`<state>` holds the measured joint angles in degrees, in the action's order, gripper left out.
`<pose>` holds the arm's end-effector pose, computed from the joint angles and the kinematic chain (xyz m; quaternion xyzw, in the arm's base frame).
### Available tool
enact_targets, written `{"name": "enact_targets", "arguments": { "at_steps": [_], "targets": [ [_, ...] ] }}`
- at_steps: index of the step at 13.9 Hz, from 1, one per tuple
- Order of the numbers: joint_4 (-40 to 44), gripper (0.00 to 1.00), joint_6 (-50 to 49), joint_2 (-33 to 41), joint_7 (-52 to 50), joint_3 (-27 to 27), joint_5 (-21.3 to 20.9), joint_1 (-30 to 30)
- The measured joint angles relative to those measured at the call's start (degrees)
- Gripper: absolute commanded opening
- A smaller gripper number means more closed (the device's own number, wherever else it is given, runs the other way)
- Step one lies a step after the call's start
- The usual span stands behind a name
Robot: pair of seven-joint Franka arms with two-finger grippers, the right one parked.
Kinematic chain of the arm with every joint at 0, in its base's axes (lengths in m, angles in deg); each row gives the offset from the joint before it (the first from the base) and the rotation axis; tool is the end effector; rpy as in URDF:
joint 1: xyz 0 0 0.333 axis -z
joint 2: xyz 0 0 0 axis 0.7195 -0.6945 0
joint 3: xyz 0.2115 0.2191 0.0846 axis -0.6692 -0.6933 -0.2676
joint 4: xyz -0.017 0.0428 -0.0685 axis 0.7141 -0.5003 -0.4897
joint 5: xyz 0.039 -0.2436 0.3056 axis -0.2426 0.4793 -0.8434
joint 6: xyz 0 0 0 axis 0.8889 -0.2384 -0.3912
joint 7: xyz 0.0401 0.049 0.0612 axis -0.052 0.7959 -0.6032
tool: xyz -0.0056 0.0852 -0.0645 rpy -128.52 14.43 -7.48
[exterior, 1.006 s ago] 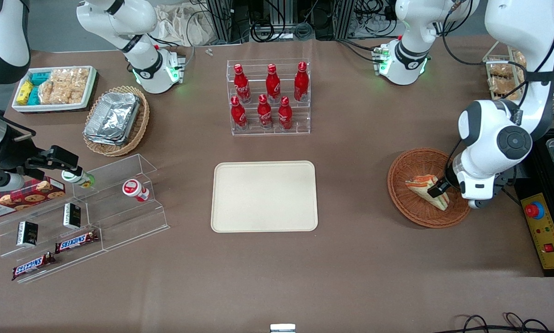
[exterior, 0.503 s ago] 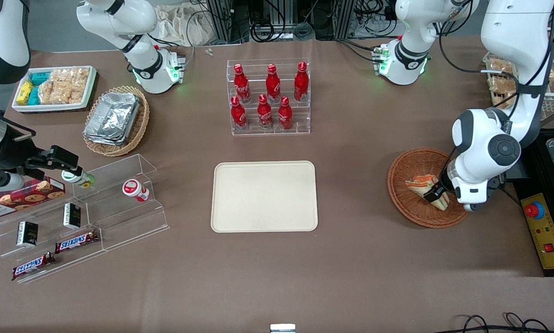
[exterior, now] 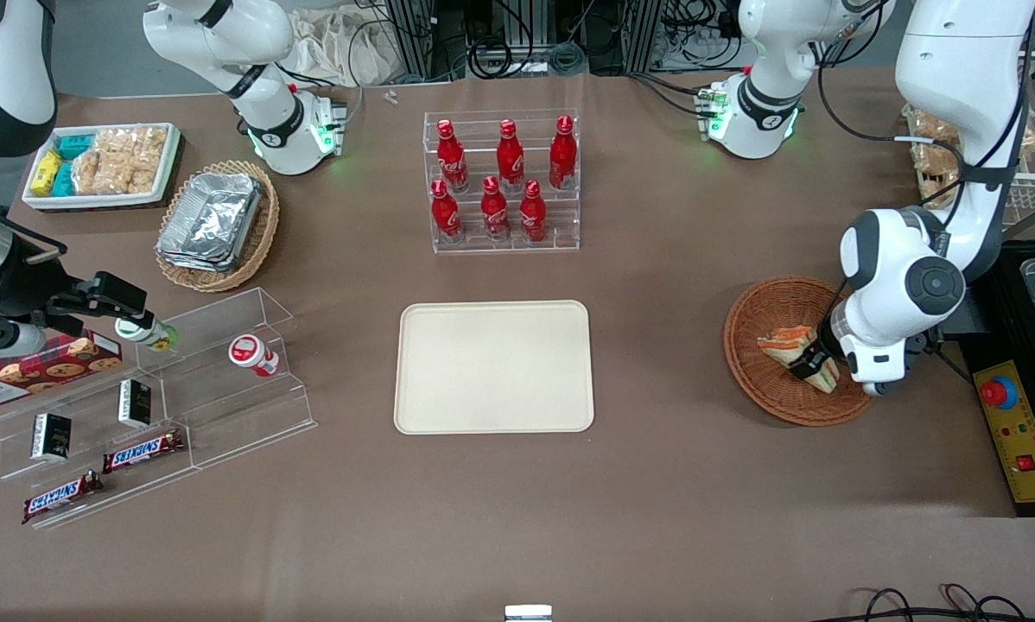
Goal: Place sandwich from basket to tray
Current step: 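Lower the left gripper and close it on the sandwich, then lift the sandwich up out of the basket with the left gripper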
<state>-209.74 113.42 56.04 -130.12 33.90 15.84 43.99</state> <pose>0.5656 -0.0129 0.2478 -0.9144 -0.4041 0.0154 0.0169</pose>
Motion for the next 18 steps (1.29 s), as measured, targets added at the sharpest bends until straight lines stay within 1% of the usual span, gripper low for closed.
{"name": "enact_targets", "arguments": {
  "at_steps": [1,3,4,5,8,10,12,14,18],
  "targets": [
    [0.00,0.56,0.10,-0.03,-0.44,0.01,0.00,0.00],
    [0.00,0.34,0.21,-0.03,-0.91,0.04,0.00,0.02],
    [0.01,0.26,0.22,-0.01,-1.29,0.05,0.00,0.02],
    [0.04,0.23,0.21,0.15,-1.70,0.08,0.00,0.02],
    [0.54,0.19,-2.38,2.09,-3.03,0.21,0.00,0.05],
    [1.80,0.19,-7.51,4.98,-3.95,0.35,0.00,0.16],
    [4.99,0.19,-15.26,7.76,-4.17,0.55,0.00,0.24],
    [11.17,0.19,-24.81,9.34,-4.17,0.64,0.00,0.25],
    [26.90,0.19,-43.24,9.87,-3.76,0.79,1.14,0.28]
  ]
}}
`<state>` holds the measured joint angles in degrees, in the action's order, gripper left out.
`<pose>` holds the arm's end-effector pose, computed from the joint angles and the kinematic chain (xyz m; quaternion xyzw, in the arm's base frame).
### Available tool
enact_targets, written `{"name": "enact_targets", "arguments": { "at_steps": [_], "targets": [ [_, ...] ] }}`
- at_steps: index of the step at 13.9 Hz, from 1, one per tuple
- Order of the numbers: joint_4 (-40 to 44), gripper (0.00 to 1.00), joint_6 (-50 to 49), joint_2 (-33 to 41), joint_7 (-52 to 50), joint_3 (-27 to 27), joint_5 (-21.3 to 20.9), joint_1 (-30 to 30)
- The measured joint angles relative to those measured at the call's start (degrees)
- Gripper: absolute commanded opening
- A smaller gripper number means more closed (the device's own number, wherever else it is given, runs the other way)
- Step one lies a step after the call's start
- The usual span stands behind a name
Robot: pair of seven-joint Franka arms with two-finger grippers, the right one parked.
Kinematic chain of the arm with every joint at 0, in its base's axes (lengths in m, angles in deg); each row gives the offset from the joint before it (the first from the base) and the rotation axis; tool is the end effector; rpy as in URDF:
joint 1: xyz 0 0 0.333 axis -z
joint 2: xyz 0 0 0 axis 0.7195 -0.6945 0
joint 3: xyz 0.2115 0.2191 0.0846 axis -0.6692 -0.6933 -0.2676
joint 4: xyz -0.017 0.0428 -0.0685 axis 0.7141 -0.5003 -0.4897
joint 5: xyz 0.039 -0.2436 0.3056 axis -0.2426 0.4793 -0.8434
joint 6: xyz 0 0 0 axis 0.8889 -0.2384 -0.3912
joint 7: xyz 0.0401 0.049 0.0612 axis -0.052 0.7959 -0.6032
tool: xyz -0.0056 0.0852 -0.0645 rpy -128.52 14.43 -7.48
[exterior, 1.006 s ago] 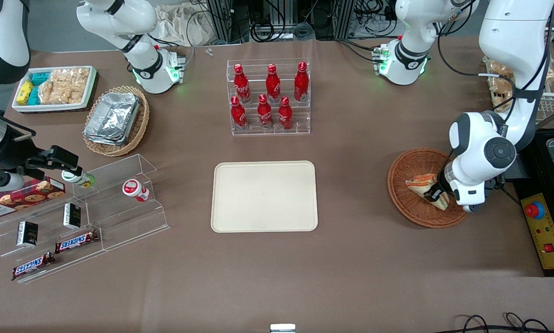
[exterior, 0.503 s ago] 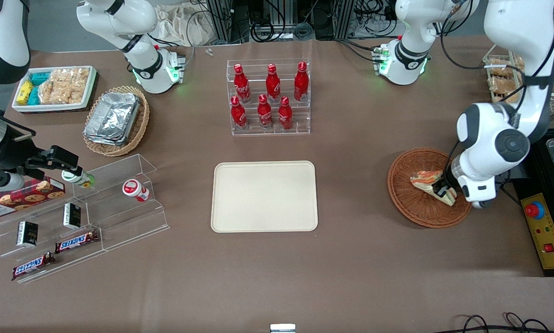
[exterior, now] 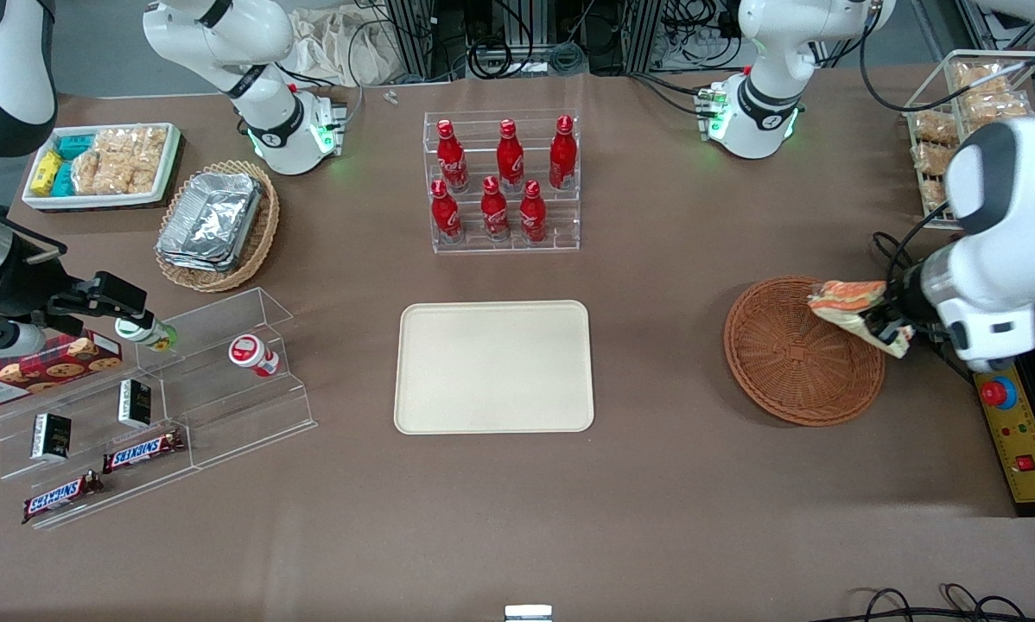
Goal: Place sandwich from basket to tray
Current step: 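Lift the sandwich up out of the basket with the left gripper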
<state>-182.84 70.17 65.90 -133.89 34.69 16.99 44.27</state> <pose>0.5910 -0.0192 0.4970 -0.8948 -0.4393 0.0628 0.0479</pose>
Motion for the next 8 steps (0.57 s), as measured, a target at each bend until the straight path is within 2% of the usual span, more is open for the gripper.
{"name": "enact_targets", "arguments": {
  "at_steps": [3,8],
  "targets": [
    [6.11,0.19,-6.19,0.02,3.19,1.12,0.14,0.15],
    [6.66,0.21,-7.82,-0.02,16.36,7.08,0.27,0.49]
  ]
}}
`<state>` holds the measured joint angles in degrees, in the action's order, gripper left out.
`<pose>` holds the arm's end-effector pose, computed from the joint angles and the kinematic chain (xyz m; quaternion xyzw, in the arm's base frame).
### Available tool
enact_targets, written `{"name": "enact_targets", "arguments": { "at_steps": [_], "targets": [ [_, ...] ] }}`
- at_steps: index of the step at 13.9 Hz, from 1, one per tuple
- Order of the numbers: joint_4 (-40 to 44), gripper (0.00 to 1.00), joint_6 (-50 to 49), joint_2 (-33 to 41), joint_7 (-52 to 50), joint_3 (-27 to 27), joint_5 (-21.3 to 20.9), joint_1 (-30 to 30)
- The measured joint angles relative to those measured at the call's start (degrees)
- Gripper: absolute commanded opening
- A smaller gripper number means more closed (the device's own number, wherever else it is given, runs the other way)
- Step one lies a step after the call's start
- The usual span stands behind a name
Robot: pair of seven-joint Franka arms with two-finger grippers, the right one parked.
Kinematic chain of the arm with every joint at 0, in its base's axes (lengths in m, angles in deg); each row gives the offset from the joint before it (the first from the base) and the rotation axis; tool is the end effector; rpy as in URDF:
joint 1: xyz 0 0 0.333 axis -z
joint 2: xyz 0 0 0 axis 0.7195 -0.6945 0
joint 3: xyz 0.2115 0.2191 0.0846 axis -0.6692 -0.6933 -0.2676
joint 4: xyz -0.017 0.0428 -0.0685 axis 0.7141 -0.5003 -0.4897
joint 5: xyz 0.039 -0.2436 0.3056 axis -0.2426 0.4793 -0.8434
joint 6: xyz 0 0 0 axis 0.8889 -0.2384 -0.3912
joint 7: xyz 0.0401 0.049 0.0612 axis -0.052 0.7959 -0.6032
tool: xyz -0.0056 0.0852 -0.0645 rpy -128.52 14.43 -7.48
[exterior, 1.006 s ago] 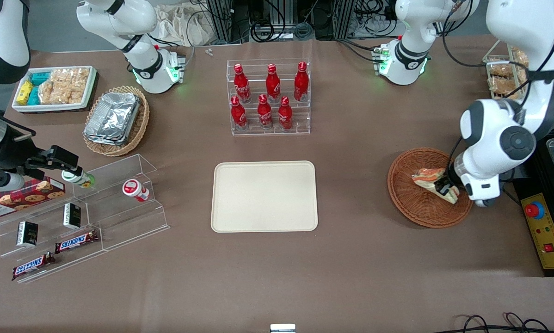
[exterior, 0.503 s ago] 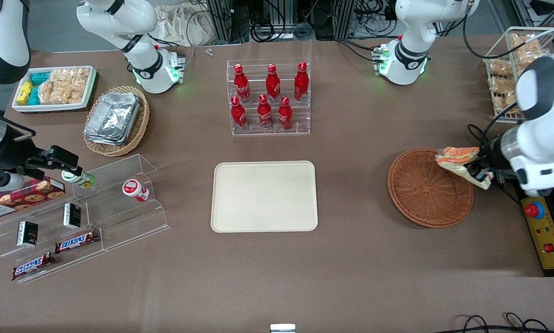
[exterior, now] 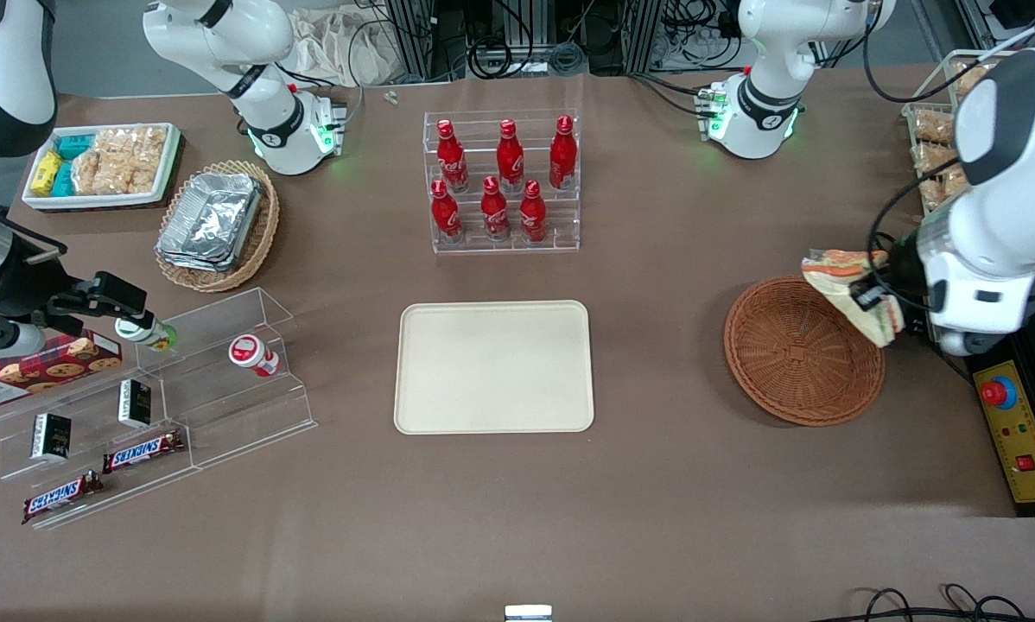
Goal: Place sandwich from basket to tray
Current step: 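Lift the sandwich up out of the basket with the left gripper, then carry the sandwich over the cream tray with the left gripper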
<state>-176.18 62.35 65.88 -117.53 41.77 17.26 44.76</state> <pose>0.5806 -0.0913 0.5423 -0.9653 -0.2462 0.0792 0.0364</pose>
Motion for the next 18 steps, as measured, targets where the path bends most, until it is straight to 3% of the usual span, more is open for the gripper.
{"name": "enact_targets", "arguments": {
  "at_steps": [4,6,8,18],
  "targets": [
    [0.29,0.23,-0.21,-0.53,3.89,7.41,-1.39,0.19],
    [0.77,0.31,-0.14,-1.51,4.14,11.40,-1.92,0.64],
    [1.10,0.32,0.64,-3.03,4.31,13.52,-3.88,2.66],
    [1.53,0.32,17.36,-16.14,4.25,14.16,-9.87,13.99]
  ]
}}
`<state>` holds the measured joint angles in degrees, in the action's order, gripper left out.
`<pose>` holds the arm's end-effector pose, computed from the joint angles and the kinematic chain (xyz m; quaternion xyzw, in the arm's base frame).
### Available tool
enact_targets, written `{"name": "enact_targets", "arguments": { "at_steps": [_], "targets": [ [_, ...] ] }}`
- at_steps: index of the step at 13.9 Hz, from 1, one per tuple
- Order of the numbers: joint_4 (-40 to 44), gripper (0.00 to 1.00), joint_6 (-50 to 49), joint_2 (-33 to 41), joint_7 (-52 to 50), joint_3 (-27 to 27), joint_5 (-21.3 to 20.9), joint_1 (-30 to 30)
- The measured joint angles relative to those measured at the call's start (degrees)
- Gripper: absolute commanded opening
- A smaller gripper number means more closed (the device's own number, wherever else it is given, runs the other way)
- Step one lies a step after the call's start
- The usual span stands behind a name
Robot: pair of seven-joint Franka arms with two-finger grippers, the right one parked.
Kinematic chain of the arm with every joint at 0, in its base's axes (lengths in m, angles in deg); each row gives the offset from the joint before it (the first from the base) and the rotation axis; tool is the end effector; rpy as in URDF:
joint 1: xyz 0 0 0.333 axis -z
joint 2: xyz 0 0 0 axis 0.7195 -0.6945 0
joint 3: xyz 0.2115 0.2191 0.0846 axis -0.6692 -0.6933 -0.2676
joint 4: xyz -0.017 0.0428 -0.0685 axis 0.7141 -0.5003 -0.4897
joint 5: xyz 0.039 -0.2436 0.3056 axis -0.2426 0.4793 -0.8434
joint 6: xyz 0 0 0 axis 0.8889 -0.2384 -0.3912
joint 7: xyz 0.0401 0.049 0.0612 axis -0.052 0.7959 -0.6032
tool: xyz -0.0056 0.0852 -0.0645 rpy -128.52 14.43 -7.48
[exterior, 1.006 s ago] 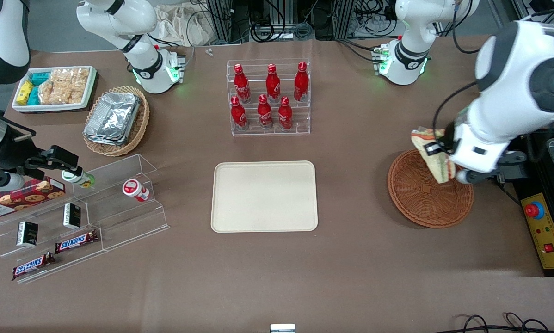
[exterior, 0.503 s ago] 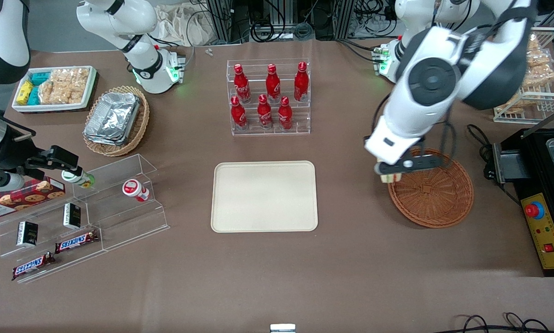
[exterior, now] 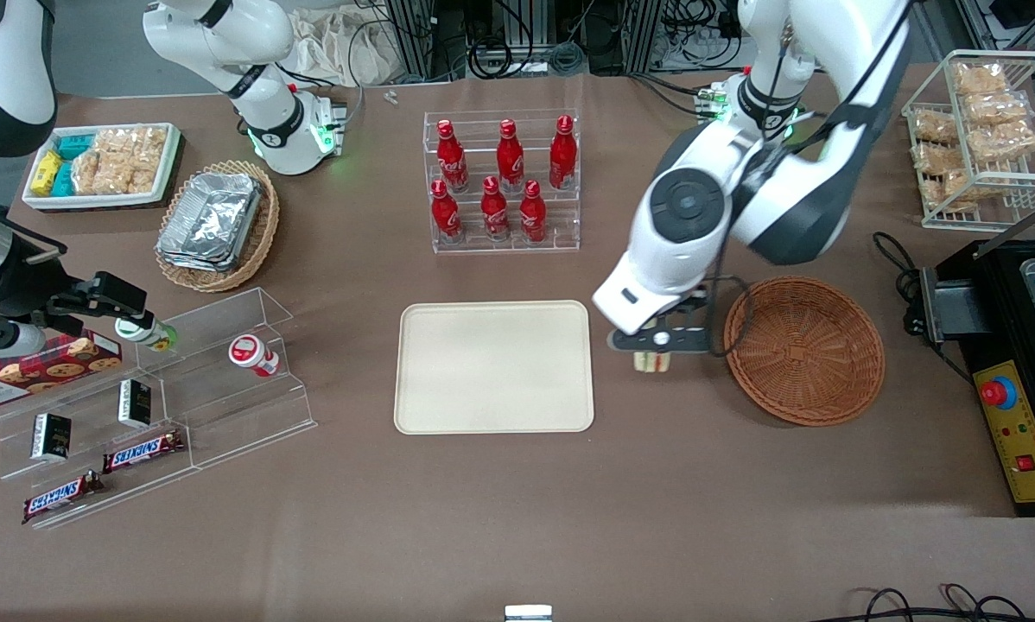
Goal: Place sandwich from basket to tray
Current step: 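Carry the sandwich over the cream tray with the left gripper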
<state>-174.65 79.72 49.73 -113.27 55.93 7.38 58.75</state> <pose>0.5562 -0.3653 0.4187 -0.9979 0.0490 0.0313 0.0299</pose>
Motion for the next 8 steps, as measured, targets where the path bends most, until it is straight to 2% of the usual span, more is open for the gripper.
{"name": "enact_targets", "arguments": {
  "at_steps": [2,8],
  "targets": [
    [0.14,0.28,2.74,-2.86,-0.75,0.00,-0.29,1.57],
    [0.62,0.27,9.04,-8.91,-8.98,-0.04,-2.95,5.57]
  ]
}}
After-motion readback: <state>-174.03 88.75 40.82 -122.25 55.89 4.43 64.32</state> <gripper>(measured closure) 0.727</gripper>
